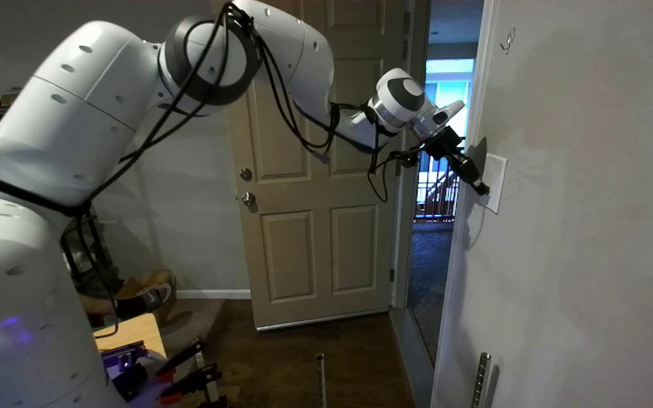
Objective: Turn off the light switch
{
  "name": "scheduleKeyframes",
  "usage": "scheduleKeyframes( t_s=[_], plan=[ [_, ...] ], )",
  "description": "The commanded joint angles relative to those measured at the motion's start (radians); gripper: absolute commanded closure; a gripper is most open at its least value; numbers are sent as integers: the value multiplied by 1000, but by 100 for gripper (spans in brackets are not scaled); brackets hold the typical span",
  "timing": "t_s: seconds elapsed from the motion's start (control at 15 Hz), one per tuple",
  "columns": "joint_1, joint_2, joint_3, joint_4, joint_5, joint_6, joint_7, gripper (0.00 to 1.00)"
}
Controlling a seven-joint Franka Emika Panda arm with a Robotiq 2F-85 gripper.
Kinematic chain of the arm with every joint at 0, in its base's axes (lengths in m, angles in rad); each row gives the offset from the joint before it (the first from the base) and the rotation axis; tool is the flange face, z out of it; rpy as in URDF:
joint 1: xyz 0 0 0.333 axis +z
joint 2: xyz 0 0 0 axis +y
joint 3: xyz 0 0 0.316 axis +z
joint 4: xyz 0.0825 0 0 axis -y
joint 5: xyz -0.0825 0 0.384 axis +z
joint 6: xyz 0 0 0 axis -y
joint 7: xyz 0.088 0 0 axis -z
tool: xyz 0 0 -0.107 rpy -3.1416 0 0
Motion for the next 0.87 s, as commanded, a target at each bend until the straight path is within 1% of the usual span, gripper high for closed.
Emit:
scheduleKeyframes(
  t_s=[0.0, 0.2, 0.33, 0.47, 0.67, 0.8],
  plan=[
    [4, 30, -13, 47, 0, 6, 18, 95],
    [13, 35, -32, 61, -18, -5, 31, 95],
    [6, 58, -33, 96, -9, -22, 21, 95],
    [2, 68, -20, 115, 10, -41, 2, 95],
    [-2, 65, -7, 113, 38, -43, 12, 97],
    [1, 65, -12, 113, 49, -56, 26, 98]
  ],
)
